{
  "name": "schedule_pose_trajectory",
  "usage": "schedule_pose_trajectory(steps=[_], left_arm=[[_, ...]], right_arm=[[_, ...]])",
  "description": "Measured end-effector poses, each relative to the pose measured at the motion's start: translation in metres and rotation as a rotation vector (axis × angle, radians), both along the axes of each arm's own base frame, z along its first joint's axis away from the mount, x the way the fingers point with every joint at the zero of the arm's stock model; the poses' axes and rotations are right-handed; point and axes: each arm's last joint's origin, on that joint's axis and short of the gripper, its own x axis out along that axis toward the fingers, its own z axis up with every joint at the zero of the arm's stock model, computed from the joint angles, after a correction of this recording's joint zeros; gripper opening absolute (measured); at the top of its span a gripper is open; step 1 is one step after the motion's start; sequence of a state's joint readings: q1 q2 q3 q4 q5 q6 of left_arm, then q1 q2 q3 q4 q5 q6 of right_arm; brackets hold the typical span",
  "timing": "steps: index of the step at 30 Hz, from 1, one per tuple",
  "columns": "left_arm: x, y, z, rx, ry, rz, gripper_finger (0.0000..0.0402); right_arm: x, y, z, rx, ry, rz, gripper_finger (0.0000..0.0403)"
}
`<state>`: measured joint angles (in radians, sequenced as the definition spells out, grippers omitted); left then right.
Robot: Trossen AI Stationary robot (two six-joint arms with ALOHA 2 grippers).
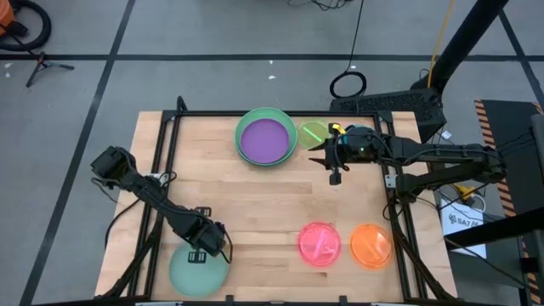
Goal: Stack plastic plates
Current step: Stack the light blue plate on top of the purple plate
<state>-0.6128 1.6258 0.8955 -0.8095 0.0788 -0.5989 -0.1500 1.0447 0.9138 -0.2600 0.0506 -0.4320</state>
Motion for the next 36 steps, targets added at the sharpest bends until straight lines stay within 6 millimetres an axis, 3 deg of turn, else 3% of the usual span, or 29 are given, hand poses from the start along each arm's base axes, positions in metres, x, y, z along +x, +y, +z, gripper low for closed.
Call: schedule_pose_trajectory(steps=[4,10,25,31,36], left_arm=[[0.0,0.0,0.002,-0.008,0.007,-0.013,0.0014],[-0.002,0.004,0.008,0.068,0.02,-0.01,0.001],[0.006,0.072,0.063,0.399,-0.351,0.286,0.0008],[0.01,0.095,0.07,0.478,-0.4,0.382,0.0008],[0.015,0.112,0.071,0.524,-0.418,0.46,0.0008]], right_arm=[[0.0,0.0,0.0,0.0,0.001,-0.002,0.0112],[0.0,0.0,0.0,0.0,0.0,-0.001,0.0112],[0.0,0.0,0.0,0.009,-0.004,-0.007,0.0112],[0.001,0.0,0.001,0.07,-0.03,-0.038,0.0112],[0.014,-0.002,-0.004,0.143,-0.057,-0.073,0.0112]])
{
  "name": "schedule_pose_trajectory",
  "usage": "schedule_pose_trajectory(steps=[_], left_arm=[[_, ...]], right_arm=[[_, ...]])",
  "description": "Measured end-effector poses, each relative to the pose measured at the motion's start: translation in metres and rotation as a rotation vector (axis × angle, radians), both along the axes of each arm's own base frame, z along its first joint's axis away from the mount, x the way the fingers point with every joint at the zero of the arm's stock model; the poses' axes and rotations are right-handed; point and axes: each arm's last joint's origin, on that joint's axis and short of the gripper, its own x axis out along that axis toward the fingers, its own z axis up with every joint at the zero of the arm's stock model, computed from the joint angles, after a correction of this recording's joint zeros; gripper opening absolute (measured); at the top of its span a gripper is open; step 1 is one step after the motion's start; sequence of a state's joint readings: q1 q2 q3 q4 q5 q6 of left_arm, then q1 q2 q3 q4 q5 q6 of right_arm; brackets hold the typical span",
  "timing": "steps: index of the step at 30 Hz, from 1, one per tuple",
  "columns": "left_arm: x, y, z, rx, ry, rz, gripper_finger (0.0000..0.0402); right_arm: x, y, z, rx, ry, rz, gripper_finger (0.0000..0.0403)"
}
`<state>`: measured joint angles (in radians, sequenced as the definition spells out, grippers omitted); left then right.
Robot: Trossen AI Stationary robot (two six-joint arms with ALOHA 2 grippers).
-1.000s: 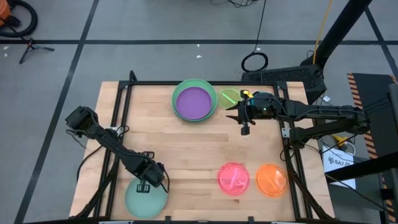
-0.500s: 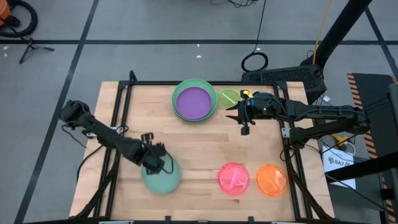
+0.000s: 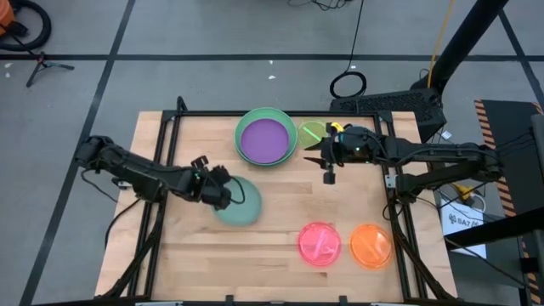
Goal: Stack plastic plates
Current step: Stack the light blue plate on top of the purple plate
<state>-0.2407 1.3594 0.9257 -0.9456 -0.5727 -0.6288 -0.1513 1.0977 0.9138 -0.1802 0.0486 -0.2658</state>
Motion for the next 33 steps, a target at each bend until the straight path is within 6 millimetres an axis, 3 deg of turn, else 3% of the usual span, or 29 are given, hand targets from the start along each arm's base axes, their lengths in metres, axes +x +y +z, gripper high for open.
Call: schedule_pose_trajectory(steps=[10,17,33], left_arm=[[0.009,0.026,0.002,0.035,-0.05,0.081,0.0008],[0.01,0.037,0.003,0.043,-0.067,0.142,0.0008],[0.016,0.041,0.005,0.064,-0.144,0.177,0.0008]], right_arm=[[0.061,-0.005,-0.048,0.275,-0.03,-0.013,0.0126],[0.097,-0.009,-0.086,0.367,-0.111,-0.044,0.0149],[0.121,-0.013,-0.13,0.461,-0.103,-0.126,0.0149]])
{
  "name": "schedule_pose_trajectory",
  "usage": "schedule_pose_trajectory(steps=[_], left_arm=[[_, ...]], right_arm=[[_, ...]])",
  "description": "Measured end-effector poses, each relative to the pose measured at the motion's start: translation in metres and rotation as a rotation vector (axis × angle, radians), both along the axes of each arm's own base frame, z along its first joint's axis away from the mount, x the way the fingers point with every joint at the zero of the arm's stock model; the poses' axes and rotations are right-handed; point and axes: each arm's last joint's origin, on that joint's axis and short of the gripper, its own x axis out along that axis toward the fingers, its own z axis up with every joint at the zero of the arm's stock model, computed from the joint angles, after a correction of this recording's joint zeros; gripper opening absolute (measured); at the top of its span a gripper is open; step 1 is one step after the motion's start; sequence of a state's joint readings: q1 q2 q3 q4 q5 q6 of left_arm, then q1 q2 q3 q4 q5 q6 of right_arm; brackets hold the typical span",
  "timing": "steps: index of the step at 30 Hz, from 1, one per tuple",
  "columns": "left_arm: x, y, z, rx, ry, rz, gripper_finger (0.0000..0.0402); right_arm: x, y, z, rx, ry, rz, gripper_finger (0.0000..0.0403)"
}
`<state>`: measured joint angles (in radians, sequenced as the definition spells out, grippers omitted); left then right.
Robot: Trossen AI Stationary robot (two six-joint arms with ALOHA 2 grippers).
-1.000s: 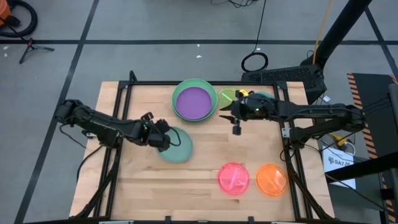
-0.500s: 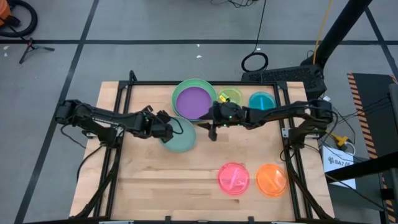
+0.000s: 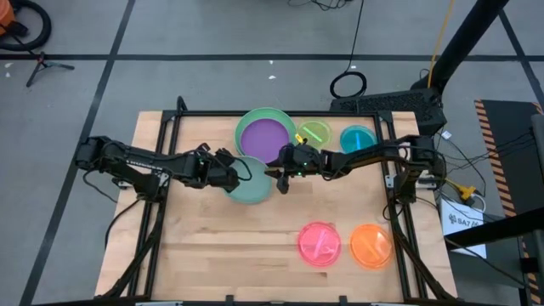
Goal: Stack plastic plates
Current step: Stack the light blue plate on top of the purple plate
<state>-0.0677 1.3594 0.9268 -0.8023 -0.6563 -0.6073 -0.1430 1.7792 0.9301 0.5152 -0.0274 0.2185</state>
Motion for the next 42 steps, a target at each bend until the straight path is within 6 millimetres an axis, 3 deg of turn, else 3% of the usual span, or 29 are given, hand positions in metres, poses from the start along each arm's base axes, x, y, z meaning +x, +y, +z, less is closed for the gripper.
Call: schedule_pose_trajectory(steps=[8,16,36,42], left_arm=[[0.002,0.0,0.001,0.001,-0.022,-0.002,0.0008],[0.005,-0.001,0.003,0.005,-0.048,-0.015,0.0039],[0.004,0.001,0.01,0.001,-0.02,-0.156,0.0049],[0.005,0.006,0.01,-0.007,-0.009,-0.165,0.0104]], right_arm=[[0.008,-0.002,-0.01,-0.004,0.022,-0.028,0.0132],[0.008,-0.005,-0.01,-0.009,0.021,-0.072,0.0016],[0.004,-0.019,-0.01,0.112,0.022,-0.035,0.0014],[0.004,-0.019,-0.01,0.124,0.023,-0.021,0.0014]])
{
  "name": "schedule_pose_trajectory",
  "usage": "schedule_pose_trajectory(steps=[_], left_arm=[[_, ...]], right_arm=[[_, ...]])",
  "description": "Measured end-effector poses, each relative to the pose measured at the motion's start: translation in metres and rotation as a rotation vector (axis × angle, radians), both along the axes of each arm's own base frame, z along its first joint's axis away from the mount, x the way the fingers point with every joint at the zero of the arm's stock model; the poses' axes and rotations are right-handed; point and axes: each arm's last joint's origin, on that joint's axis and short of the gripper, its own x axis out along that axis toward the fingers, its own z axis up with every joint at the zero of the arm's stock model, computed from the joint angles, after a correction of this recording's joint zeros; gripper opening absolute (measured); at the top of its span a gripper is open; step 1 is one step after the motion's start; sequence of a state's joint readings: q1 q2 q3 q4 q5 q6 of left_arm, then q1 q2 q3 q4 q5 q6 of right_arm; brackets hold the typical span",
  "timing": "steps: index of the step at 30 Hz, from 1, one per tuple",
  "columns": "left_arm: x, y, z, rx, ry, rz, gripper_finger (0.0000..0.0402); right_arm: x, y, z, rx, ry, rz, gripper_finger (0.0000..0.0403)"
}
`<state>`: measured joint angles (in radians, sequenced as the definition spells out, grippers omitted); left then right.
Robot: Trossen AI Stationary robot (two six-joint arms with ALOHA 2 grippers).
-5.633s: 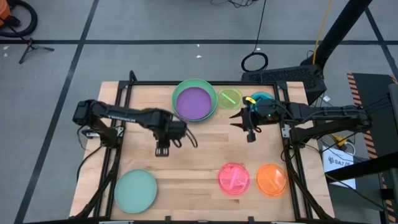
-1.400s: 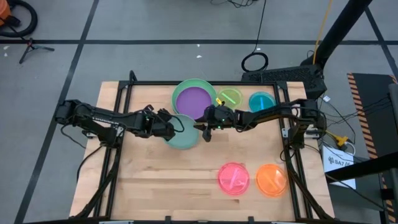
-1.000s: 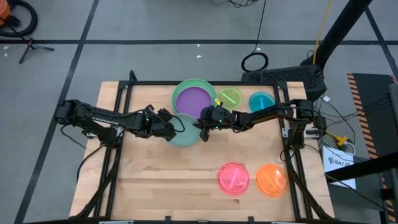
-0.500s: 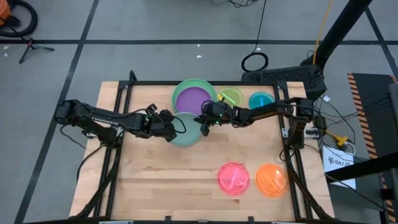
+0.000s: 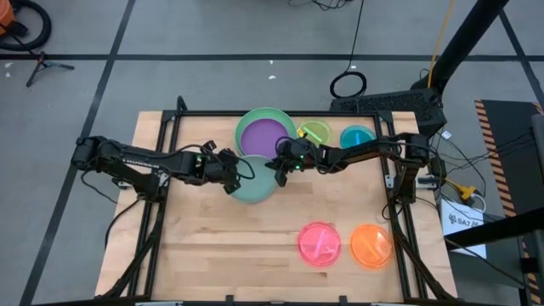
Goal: Stack plastic plates
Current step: Stack the light blue plate on top of the purple plate
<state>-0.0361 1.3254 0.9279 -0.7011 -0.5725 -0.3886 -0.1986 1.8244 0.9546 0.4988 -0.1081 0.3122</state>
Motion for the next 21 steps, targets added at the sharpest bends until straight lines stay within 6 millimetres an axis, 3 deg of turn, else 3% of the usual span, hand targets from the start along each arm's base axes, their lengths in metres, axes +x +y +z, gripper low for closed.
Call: schedule_pose_trajectory(steps=[5,11,17,21], left_arm=[[-0.003,0.003,0.006,0.054,-0.005,-0.018,0.0155],[-0.016,0.004,0.035,0.161,-0.088,-0.096,0.0172],[-0.032,0.008,0.068,0.33,-0.19,-0.166,0.0172],[-0.043,0.014,0.081,0.372,-0.233,-0.166,0.0172]], right_arm=[[-0.007,-0.006,0.011,0.026,0.015,0.011,0.0014],[-0.028,-0.023,0.037,0.101,0.044,0.005,0.0014],[-0.055,-0.054,0.055,0.236,0.056,-0.001,0.0012],[-0.061,-0.083,0.078,0.209,0.022,-0.087,0.0012]])
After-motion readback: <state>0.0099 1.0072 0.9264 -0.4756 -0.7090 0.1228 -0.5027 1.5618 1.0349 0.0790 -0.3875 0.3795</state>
